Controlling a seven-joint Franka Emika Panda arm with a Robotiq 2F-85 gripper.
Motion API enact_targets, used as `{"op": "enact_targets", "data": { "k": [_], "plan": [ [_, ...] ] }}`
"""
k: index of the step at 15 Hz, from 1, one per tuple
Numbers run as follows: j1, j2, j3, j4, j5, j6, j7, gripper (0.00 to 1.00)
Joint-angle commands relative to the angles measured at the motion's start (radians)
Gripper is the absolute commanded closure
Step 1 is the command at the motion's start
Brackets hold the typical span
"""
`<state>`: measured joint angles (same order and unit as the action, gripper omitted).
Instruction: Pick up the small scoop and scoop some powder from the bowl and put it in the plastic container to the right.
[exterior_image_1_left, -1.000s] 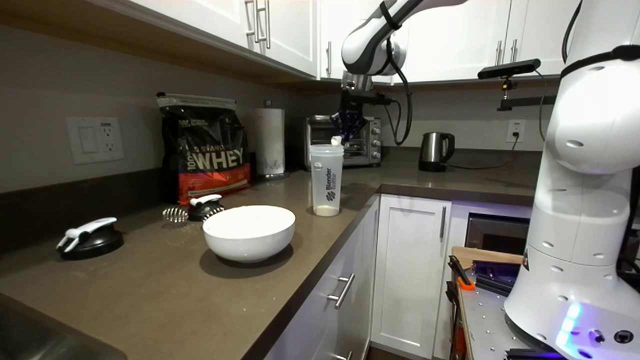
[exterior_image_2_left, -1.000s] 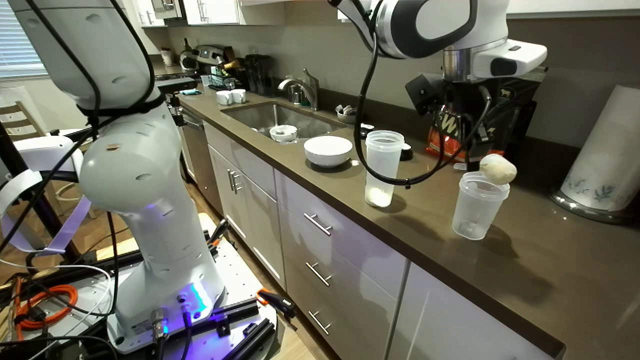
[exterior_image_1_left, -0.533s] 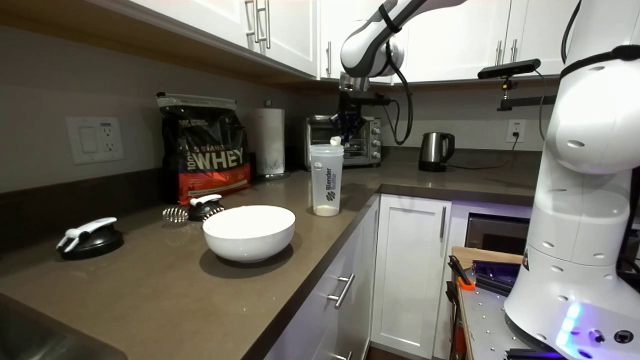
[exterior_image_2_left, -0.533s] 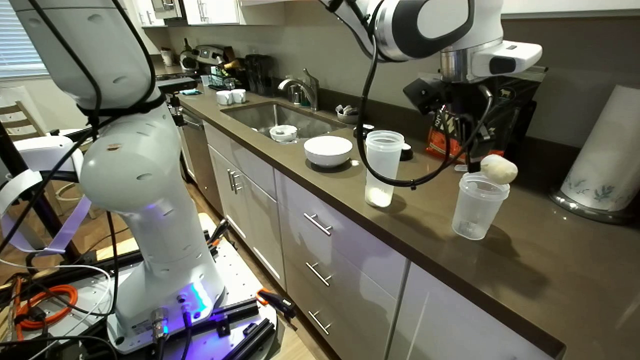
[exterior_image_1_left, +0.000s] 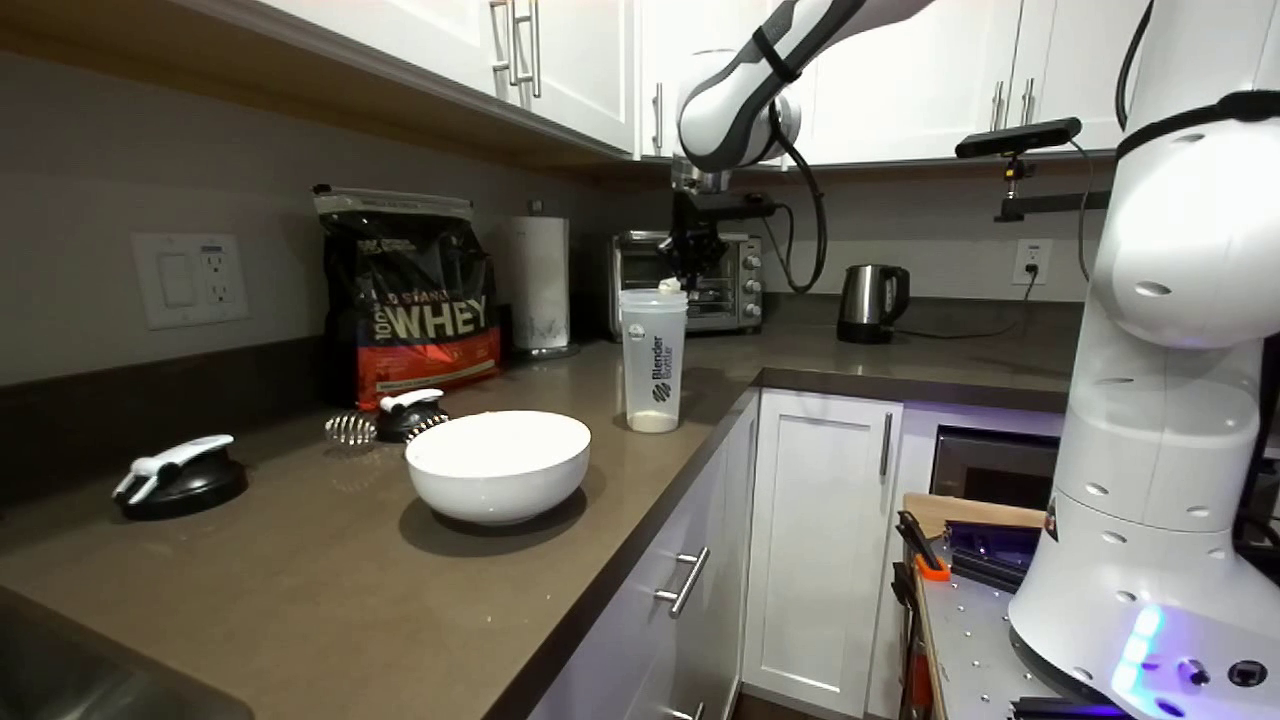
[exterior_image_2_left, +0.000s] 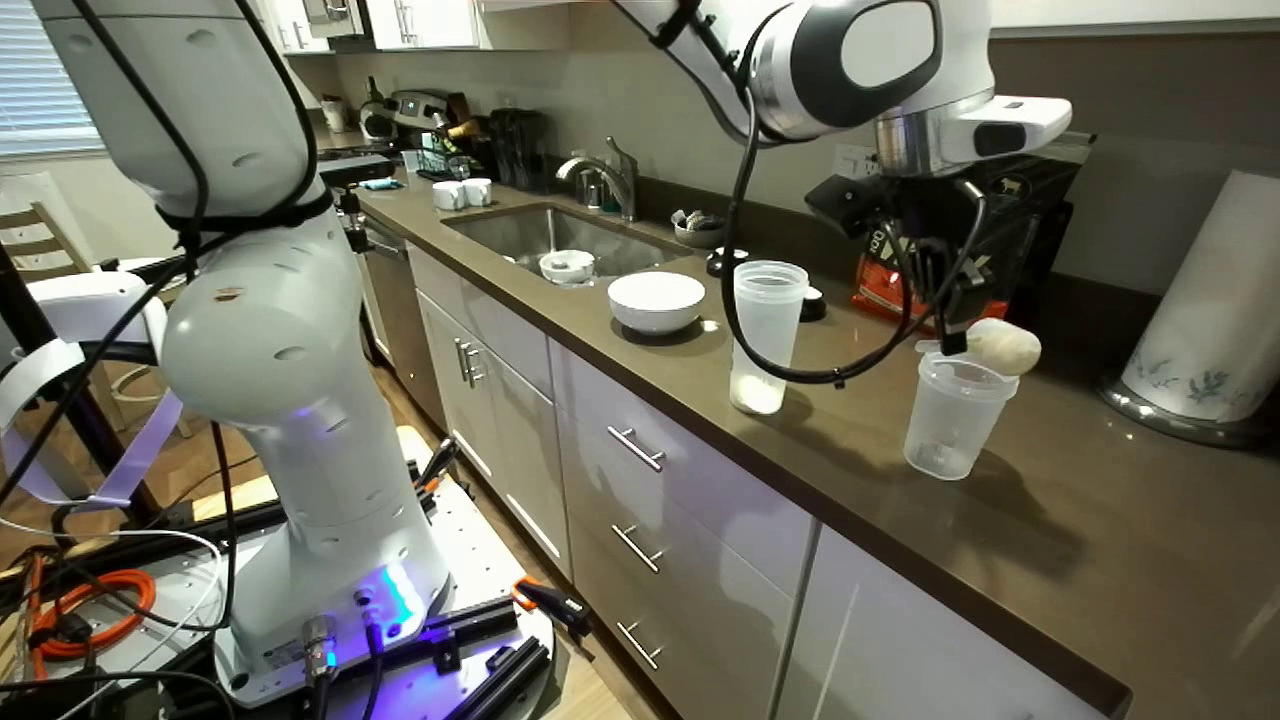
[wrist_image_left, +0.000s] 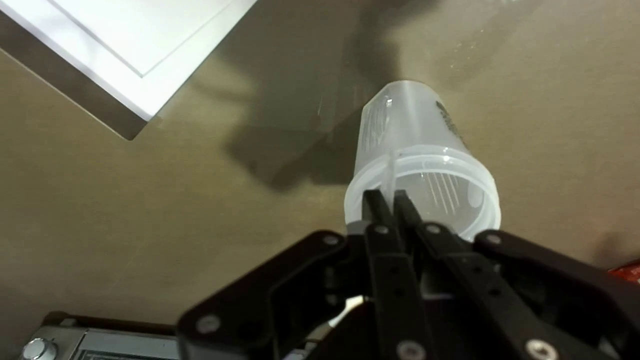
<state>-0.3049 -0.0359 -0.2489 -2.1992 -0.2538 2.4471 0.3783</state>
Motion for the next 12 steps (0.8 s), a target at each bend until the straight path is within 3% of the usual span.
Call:
{"op": "enact_targets", "data": {
  "k": [1, 12],
  "plan": [
    [0.014, 0.015, 0.002, -0.004, -0.058, 0.032, 0.050, 0.97],
    [0.031, 0.017, 0.001, -0.013, -0.211, 0.045, 0.117, 0.97]
  ]
}}
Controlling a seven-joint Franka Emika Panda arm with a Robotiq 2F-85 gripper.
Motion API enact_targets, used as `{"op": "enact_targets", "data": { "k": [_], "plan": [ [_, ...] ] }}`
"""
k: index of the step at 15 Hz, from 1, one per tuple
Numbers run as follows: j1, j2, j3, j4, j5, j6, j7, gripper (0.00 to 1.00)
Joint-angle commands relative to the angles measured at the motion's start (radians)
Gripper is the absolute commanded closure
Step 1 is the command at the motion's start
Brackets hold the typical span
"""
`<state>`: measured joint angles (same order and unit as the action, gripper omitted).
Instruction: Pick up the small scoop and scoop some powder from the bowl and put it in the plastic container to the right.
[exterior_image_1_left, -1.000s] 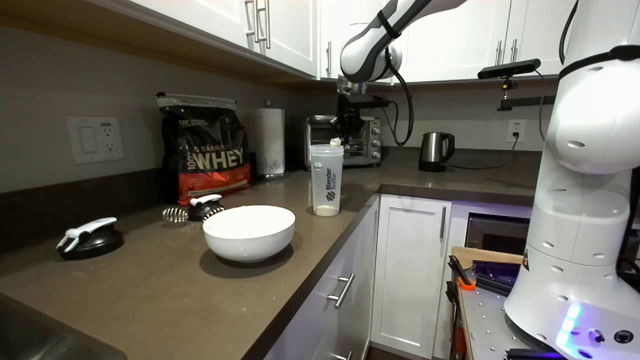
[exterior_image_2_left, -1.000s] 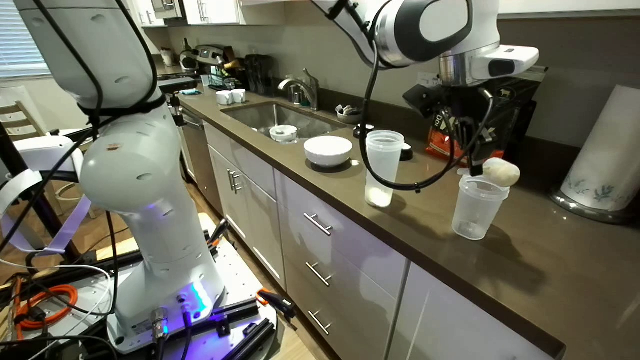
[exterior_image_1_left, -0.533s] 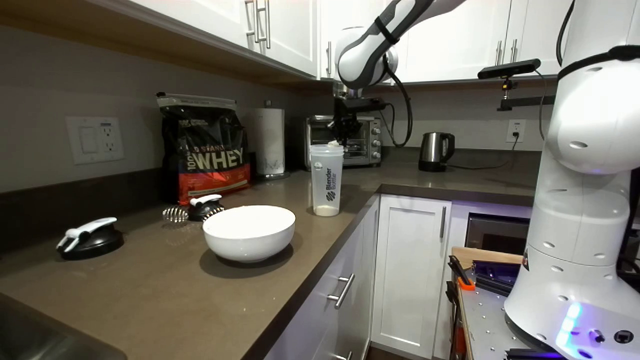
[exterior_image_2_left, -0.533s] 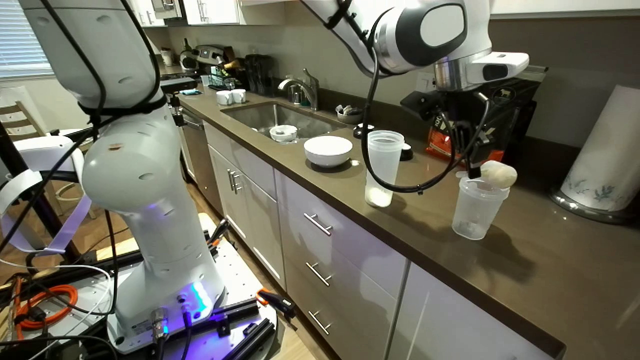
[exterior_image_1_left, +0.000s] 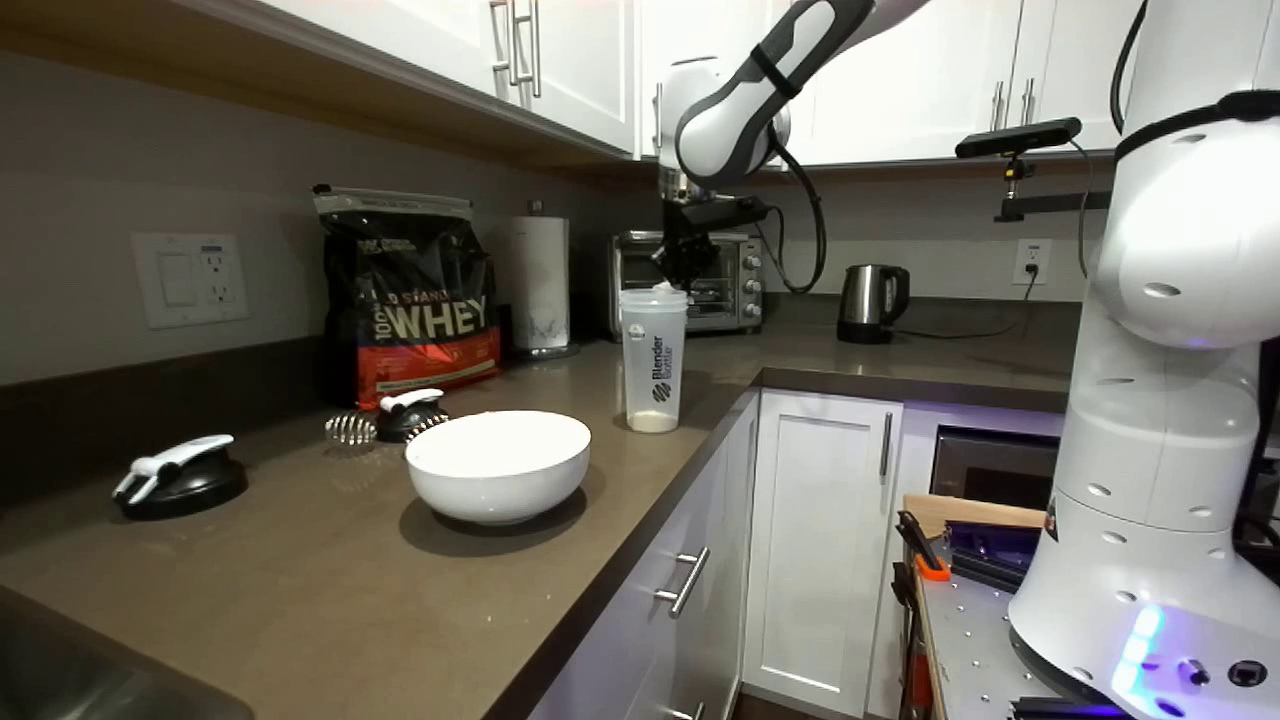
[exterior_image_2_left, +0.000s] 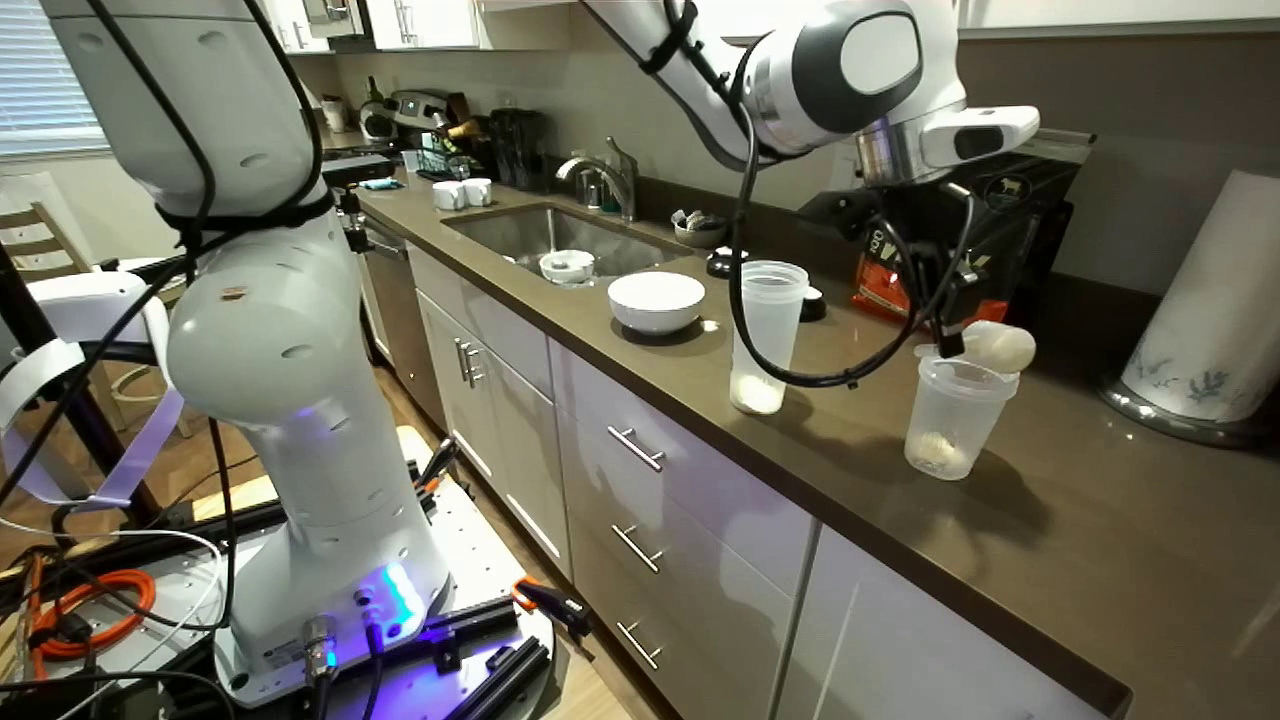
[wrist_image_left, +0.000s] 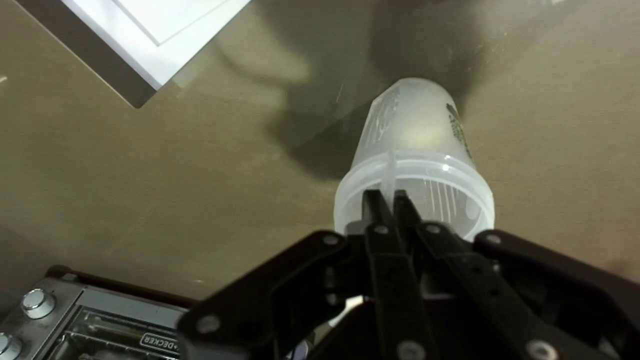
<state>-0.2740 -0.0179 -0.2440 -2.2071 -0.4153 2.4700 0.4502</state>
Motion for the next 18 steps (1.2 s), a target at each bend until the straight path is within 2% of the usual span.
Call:
{"op": "enact_targets", "data": {
  "k": [1, 18],
  "plan": [
    [0.000, -0.005, -0.004, -0.007, -0.057, 0.019, 0.049, 0.97],
    [-0.010, -0.069, -0.001, -0.038, -0.167, 0.011, 0.113, 0.97]
  ]
}}
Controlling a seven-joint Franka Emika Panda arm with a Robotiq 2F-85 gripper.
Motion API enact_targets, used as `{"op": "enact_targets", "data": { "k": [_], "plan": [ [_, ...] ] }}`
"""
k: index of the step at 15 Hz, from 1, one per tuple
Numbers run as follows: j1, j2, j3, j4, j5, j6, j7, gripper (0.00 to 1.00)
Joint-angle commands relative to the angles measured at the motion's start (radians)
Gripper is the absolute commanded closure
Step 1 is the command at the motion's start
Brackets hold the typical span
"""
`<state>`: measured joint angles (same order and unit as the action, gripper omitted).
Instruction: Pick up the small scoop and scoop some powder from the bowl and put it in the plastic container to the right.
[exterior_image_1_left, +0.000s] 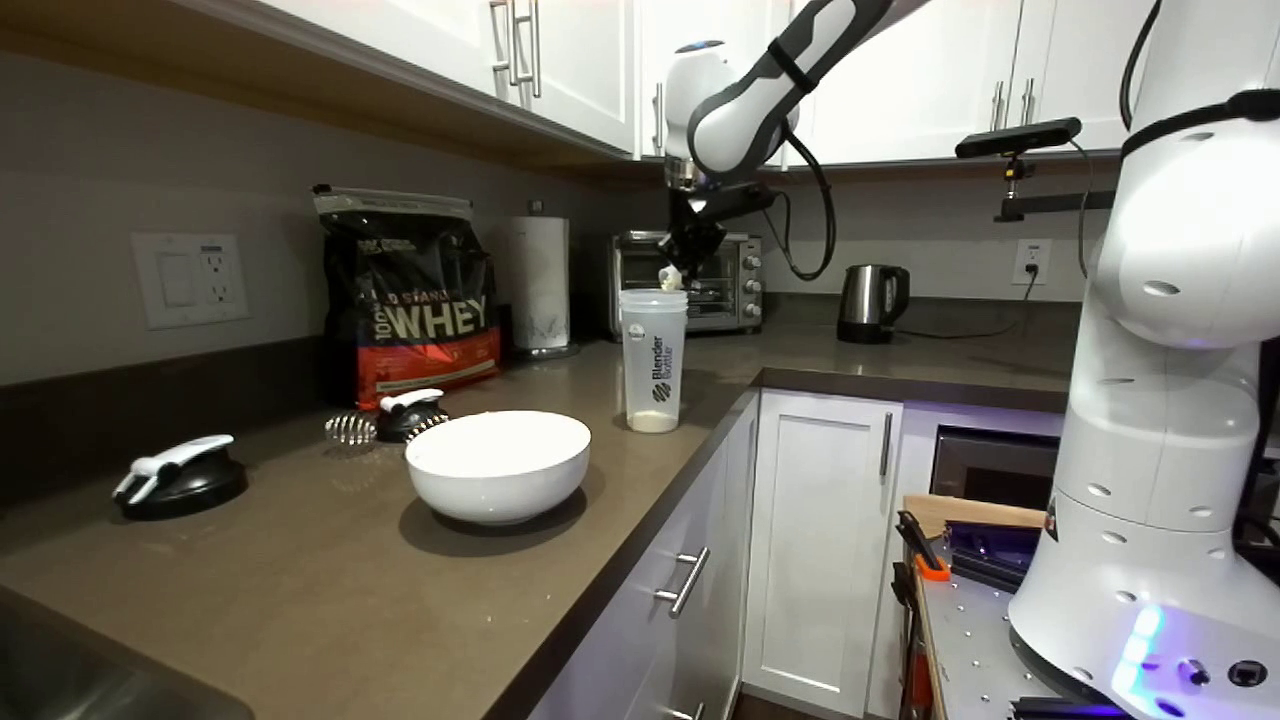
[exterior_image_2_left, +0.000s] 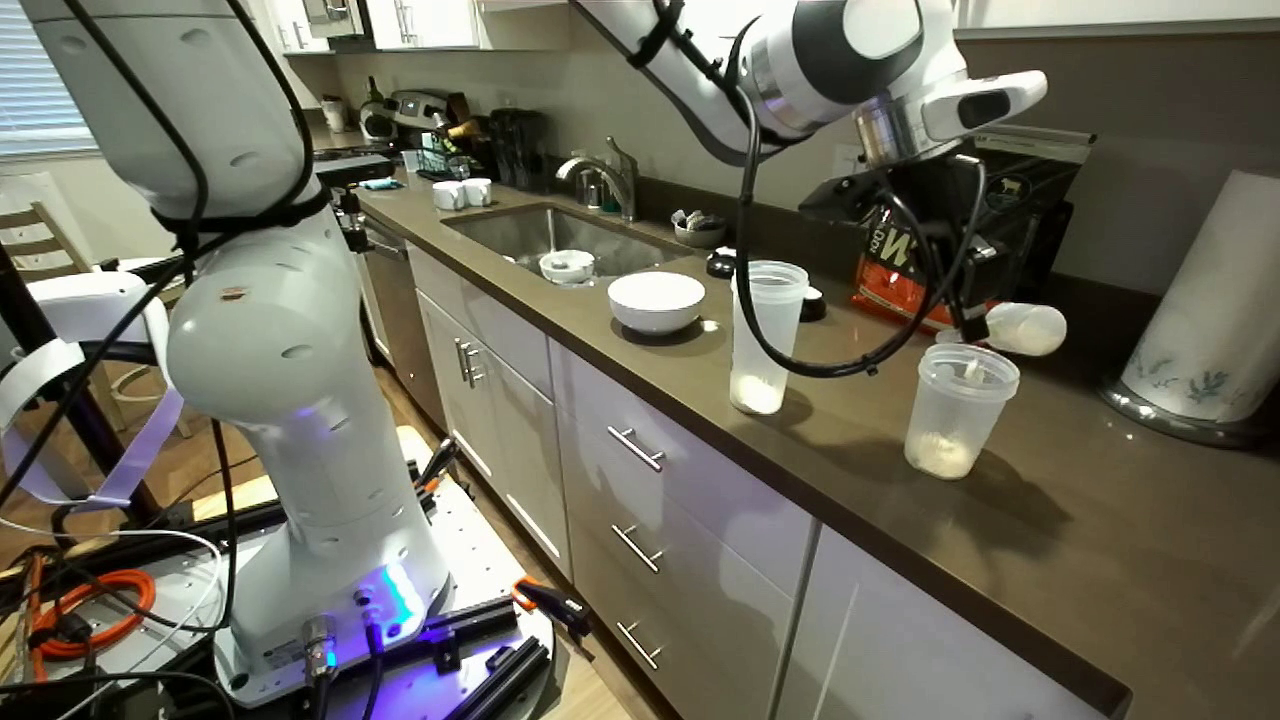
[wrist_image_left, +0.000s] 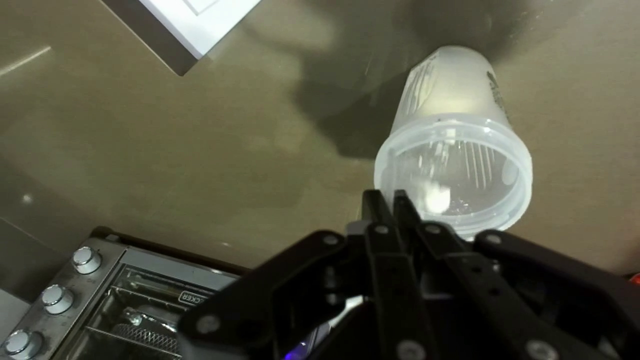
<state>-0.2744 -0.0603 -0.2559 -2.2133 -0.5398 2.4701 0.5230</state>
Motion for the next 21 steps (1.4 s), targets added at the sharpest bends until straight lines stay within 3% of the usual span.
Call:
{"op": "enact_targets", "data": {
  "k": [1, 21],
  "plan": [
    [-0.008, -0.026, 0.012, -0.035, -0.045, 0.011, 0.041, 0.97],
    [-0.001, -0.035, 0.039, -0.056, -0.085, 0.001, 0.038, 0.97]
  ]
}}
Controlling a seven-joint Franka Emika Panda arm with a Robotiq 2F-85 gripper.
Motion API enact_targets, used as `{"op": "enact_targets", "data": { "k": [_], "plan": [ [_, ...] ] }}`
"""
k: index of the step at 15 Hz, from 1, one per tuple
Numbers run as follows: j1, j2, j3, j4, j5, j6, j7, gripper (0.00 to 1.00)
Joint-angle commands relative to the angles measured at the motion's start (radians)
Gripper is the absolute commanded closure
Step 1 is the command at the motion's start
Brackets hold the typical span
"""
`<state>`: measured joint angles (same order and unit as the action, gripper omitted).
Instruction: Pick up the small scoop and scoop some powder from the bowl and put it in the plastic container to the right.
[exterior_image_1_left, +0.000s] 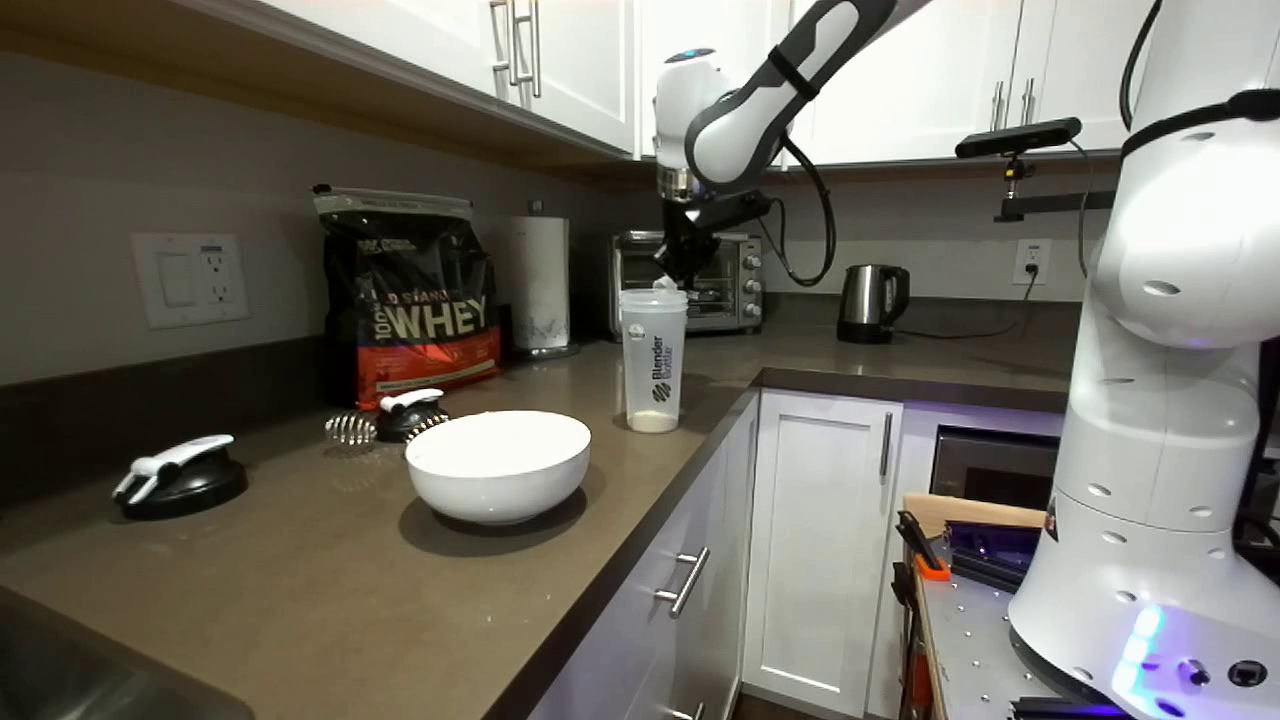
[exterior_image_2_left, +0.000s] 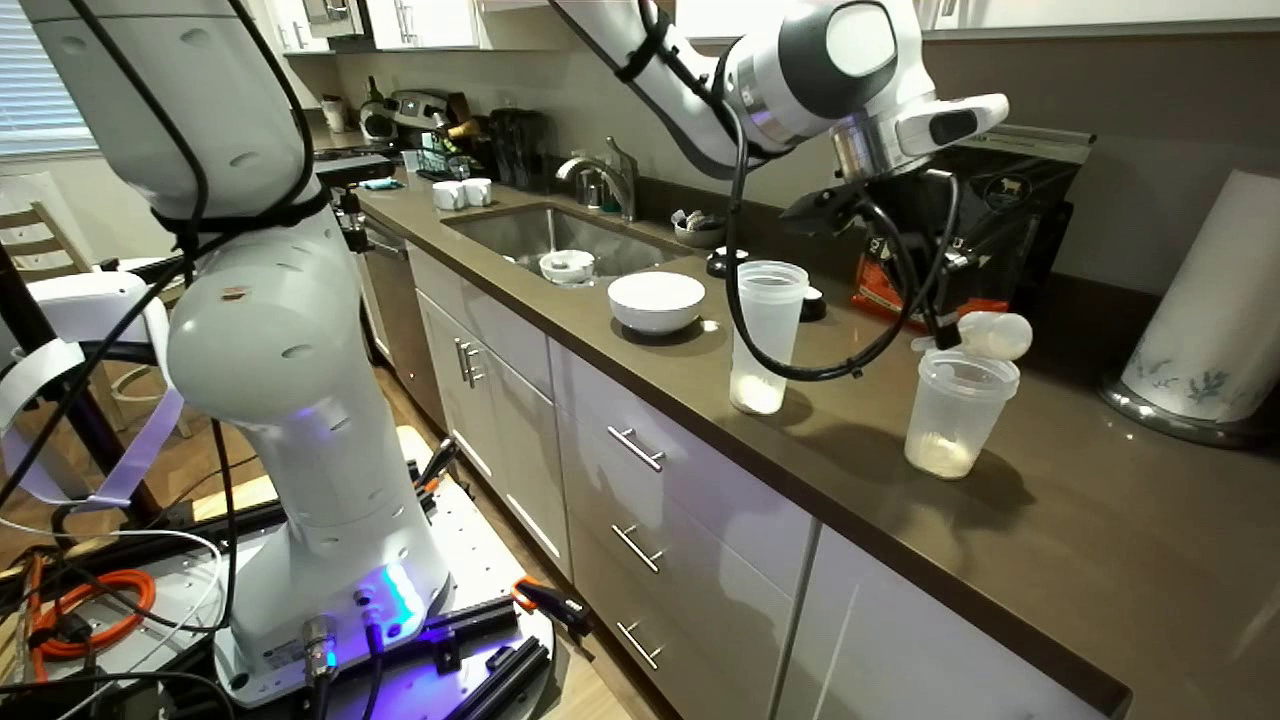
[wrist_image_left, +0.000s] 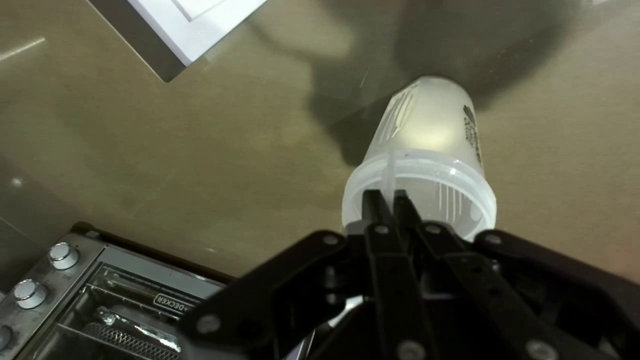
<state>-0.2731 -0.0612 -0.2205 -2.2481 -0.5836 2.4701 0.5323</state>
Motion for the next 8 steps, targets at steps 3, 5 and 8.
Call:
{"op": "enact_targets", "data": {
  "k": [3, 5, 8],
  "plan": [
    [-0.006, -0.052, 0.004, -0.024, -0.064, 0.004, 0.033, 0.97],
    [-0.009, -0.066, 0.006, -0.023, -0.076, 0.004, 0.034, 0.97],
    [-0.013, -0.085, 0.010, -0.025, -0.096, 0.004, 0.037, 0.97]
  ]
}}
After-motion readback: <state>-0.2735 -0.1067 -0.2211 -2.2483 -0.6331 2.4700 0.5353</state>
